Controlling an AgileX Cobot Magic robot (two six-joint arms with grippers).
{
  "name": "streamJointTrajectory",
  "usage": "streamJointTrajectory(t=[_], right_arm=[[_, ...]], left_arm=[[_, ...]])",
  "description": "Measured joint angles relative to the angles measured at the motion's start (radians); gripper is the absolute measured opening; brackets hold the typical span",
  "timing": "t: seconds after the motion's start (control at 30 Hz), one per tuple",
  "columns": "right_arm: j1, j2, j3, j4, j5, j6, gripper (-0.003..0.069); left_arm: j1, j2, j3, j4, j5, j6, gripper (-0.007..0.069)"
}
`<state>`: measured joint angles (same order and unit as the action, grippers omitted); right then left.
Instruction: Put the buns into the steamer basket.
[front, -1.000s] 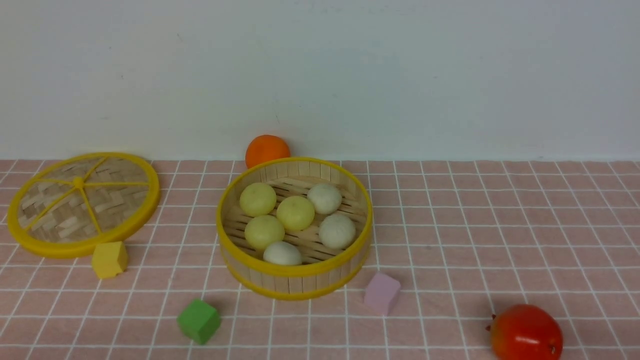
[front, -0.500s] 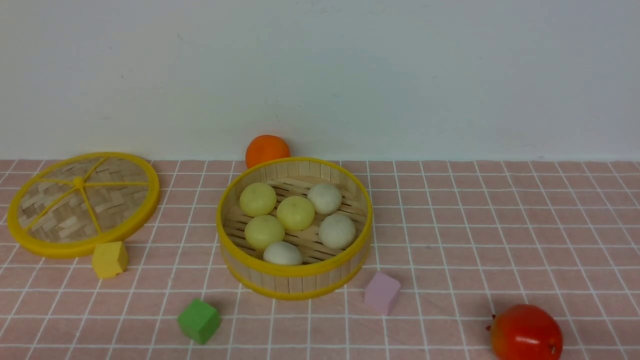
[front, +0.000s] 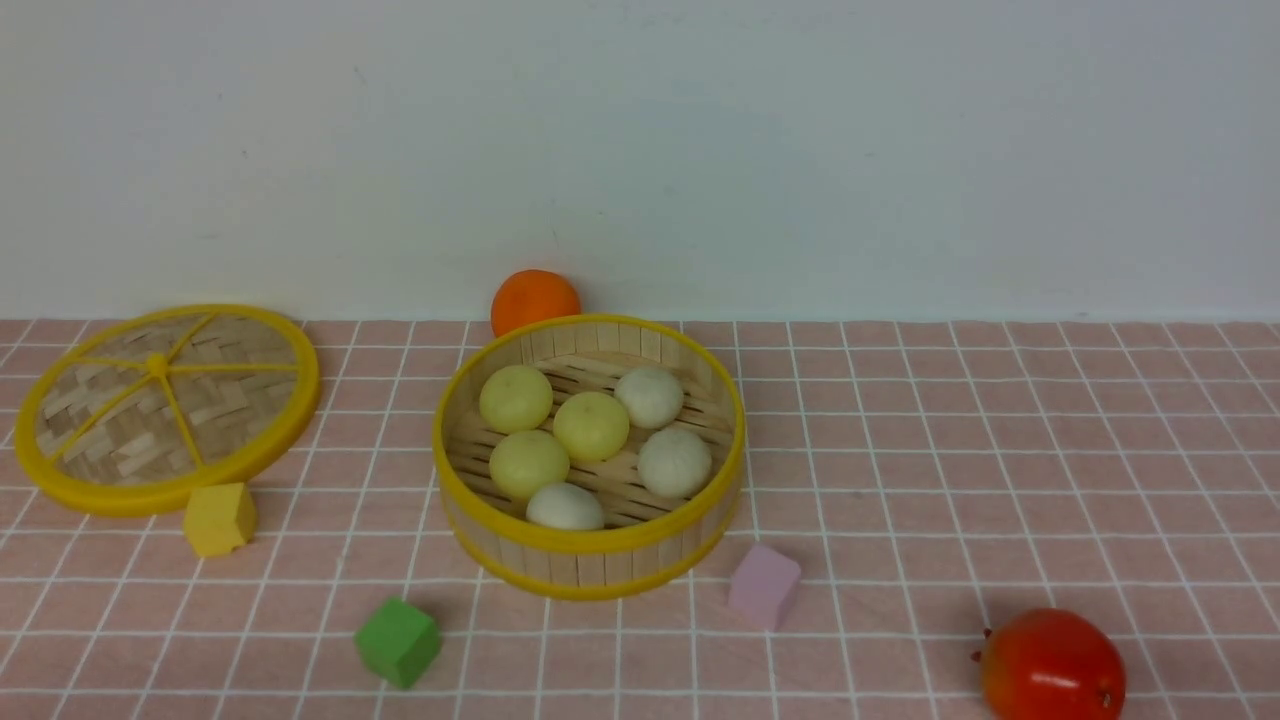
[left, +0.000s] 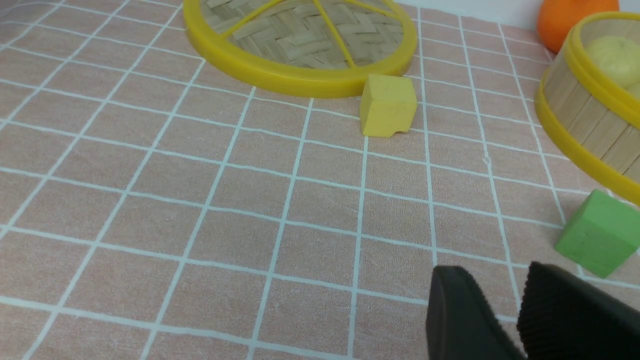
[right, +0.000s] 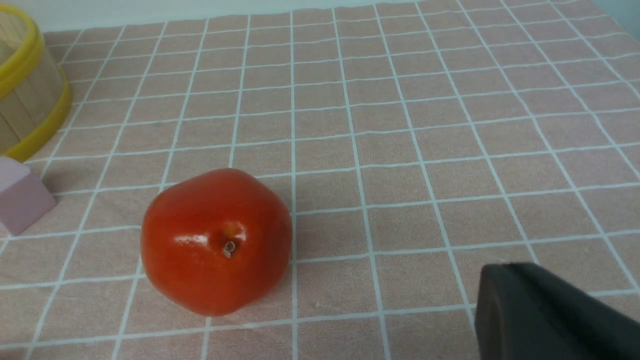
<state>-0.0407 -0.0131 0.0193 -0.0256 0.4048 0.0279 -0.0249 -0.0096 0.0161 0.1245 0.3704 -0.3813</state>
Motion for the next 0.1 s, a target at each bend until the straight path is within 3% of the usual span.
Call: streamJointTrajectory(t=[0.1], right_arm=[[0.000, 0.000, 0.000, 0.000, 0.000, 0.000, 0.0032]], left_arm=[[0.000, 0.000, 0.000, 0.000, 0.000, 0.000, 0.0240]])
